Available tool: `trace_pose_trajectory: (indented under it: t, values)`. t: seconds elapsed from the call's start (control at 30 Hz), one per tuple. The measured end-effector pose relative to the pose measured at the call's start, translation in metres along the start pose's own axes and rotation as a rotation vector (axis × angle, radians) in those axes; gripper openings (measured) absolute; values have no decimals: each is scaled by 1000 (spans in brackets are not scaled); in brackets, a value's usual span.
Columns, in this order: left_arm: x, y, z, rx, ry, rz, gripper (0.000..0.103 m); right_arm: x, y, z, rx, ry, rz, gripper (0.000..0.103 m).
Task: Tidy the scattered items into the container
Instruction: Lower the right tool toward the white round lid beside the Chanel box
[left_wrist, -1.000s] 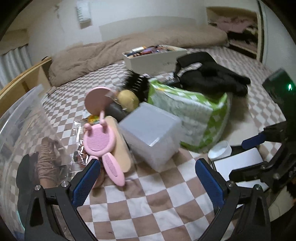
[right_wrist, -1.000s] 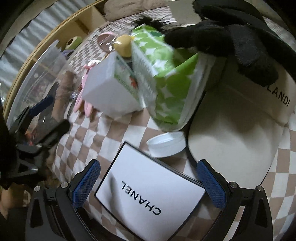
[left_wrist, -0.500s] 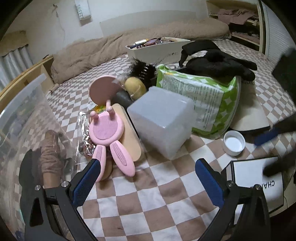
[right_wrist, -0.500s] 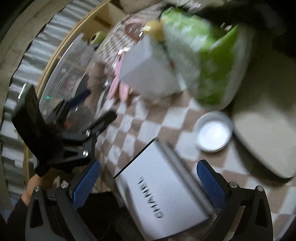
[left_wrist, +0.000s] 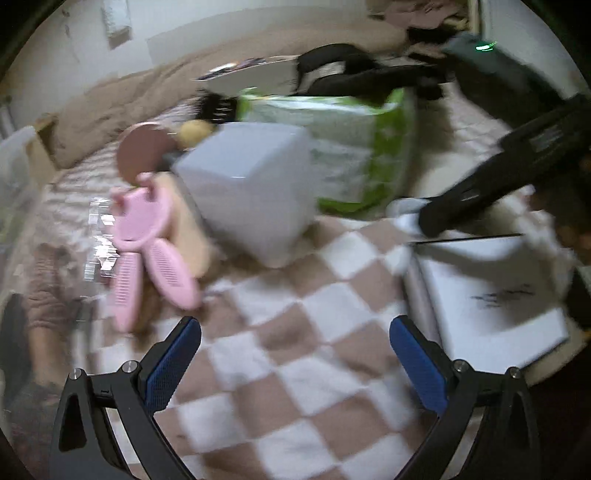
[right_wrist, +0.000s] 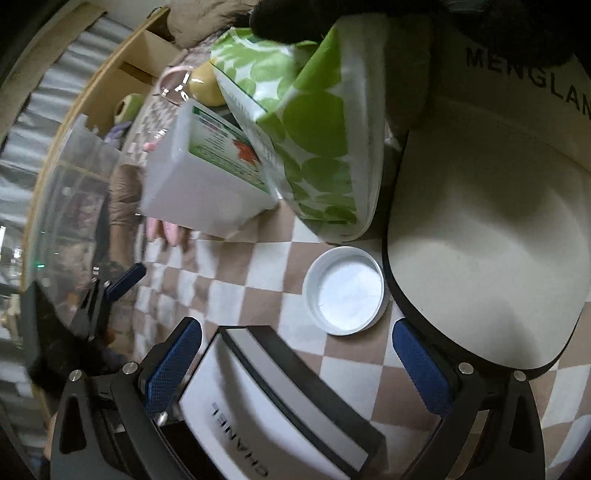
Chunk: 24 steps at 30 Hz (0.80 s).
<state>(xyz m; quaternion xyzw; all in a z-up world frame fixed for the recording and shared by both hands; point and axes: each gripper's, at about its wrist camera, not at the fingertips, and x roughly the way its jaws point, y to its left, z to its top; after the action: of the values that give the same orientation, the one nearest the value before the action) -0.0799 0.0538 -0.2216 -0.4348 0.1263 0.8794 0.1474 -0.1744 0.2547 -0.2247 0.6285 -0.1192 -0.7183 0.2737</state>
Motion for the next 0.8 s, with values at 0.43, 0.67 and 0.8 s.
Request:
trace_pose_trajectory:
  t: [0.43, 0.67, 0.8]
  values:
    - [0, 55, 4, -295, -26, -202, 103, 12, -3, 3, 30, -88, -159, 70]
    - [6, 71, 23, -343, -68, -251, 103, 12, -1, 4, -6, -96, -155, 53]
    - [20, 66, 34, -304, -36, -248, 103, 12, 0, 4, 3, -93, -127, 53]
